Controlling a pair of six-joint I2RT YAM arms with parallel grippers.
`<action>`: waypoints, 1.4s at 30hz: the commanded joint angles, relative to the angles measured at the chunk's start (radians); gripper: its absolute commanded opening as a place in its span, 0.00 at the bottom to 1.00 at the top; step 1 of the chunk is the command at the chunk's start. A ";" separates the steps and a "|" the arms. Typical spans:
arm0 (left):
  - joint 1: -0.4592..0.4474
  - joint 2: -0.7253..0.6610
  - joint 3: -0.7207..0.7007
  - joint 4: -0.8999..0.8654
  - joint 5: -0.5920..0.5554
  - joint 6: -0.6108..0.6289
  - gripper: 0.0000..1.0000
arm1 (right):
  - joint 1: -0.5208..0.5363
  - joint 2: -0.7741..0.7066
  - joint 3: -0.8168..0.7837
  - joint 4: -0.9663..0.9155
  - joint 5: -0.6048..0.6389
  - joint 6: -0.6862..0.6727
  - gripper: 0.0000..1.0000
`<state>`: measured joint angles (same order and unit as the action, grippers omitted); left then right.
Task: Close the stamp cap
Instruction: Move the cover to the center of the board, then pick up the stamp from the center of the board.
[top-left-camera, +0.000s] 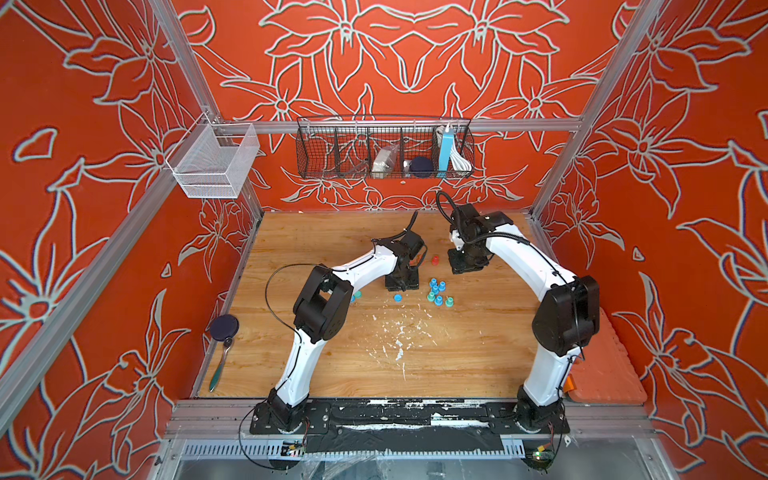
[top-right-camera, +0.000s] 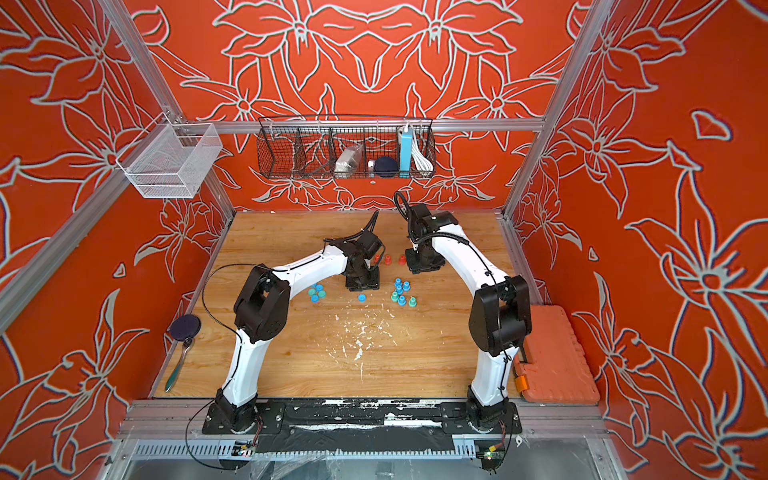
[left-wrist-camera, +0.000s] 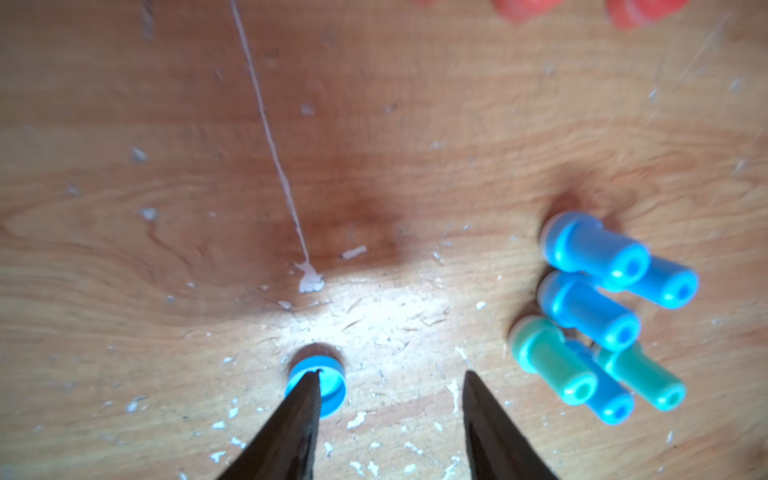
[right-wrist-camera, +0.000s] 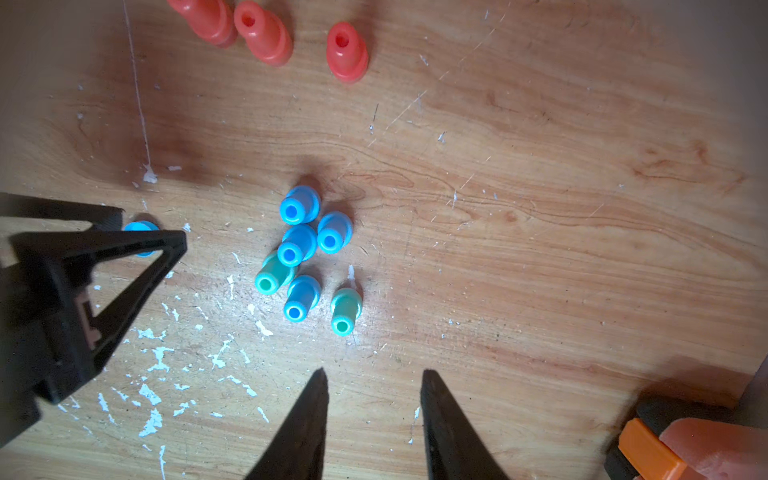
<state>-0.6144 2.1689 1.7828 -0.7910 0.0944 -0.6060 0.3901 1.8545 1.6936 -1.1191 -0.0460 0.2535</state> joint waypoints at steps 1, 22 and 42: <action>-0.001 -0.063 0.019 -0.046 -0.012 0.004 0.56 | -0.008 0.046 -0.016 0.020 -0.034 0.004 0.39; 0.051 -0.199 -0.151 -0.018 -0.036 0.005 0.54 | 0.013 0.188 -0.046 0.130 -0.091 0.047 0.38; 0.103 -0.243 -0.204 -0.010 -0.035 0.005 0.52 | 0.043 0.248 -0.018 0.137 -0.074 0.056 0.29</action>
<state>-0.5209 1.9675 1.5906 -0.7948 0.0685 -0.6029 0.4267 2.0933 1.6596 -0.9852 -0.1329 0.2985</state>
